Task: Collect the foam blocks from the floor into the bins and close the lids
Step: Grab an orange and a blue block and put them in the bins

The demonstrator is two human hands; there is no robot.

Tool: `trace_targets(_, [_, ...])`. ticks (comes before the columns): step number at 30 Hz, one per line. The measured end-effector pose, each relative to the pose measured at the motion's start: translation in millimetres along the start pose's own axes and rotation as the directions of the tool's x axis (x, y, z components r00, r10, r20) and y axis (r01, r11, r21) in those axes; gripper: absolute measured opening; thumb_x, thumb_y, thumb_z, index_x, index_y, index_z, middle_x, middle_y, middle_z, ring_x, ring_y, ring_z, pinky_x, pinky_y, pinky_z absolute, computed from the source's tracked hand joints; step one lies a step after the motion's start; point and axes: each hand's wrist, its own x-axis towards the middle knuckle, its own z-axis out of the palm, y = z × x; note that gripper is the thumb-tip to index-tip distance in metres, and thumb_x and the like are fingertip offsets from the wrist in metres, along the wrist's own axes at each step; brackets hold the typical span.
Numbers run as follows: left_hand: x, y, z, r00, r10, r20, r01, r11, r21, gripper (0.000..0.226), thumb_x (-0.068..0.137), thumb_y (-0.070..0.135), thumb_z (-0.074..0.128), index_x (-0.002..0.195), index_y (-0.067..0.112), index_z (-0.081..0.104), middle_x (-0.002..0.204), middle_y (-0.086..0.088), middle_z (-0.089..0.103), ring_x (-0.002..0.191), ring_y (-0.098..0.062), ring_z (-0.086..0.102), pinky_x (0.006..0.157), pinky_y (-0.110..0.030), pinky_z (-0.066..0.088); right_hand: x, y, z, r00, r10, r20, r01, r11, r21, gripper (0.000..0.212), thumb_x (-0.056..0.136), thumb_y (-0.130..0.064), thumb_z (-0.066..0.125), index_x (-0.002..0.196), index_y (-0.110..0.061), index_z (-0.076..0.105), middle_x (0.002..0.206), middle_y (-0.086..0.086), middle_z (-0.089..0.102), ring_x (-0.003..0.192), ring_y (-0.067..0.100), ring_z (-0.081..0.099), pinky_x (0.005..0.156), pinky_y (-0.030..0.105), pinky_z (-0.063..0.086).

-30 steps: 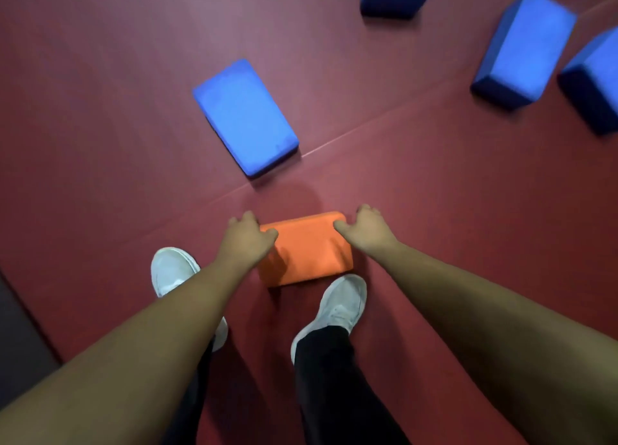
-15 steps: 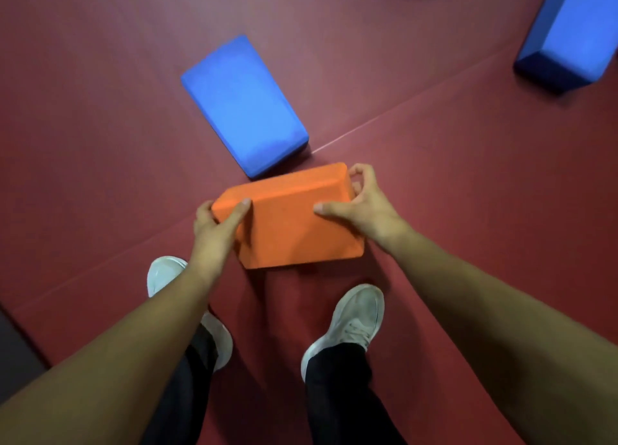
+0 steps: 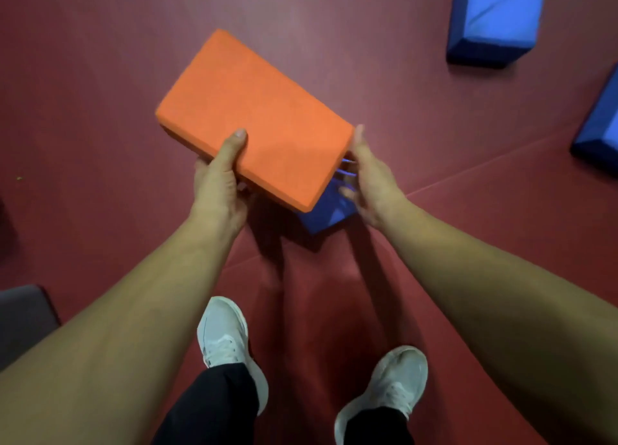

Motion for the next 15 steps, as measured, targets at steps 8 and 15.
trace_targets(8, [40, -7, -78, 0.974, 0.195, -0.114, -0.131, 0.9, 0.416, 0.071, 0.061, 0.042, 0.08, 0.125, 0.027, 0.052, 0.11, 0.01, 0.068, 0.098, -0.008, 0.067, 0.094, -0.038, 0.055, 57, 62, -7, 0.991, -0.1, -0.088, -0.04, 0.406, -0.913, 0.098, 0.072, -0.057, 0.08, 0.136, 0.006, 0.042, 0.137, 0.024, 0.049, 0.13, 0.037, 0.046, 0.105, 0.041, 0.039])
trace_targets(15, [51, -8, -87, 0.987, 0.103, -0.122, -0.047, 0.918, 0.395, 0.077, 0.059, 0.033, 0.072, 0.128, 0.017, 0.041, 0.107, 0.003, 0.064, 0.09, -0.011, 0.065, 0.078, -0.034, 0.054, 39, 84, 18, 0.971, -0.191, -0.144, 0.008, 0.626, -0.78, 0.089, 0.055, -0.046, 0.093, 0.111, -0.01, 0.036, 0.123, 0.018, 0.056, 0.114, 0.035, 0.057, 0.092, 0.045, 0.049])
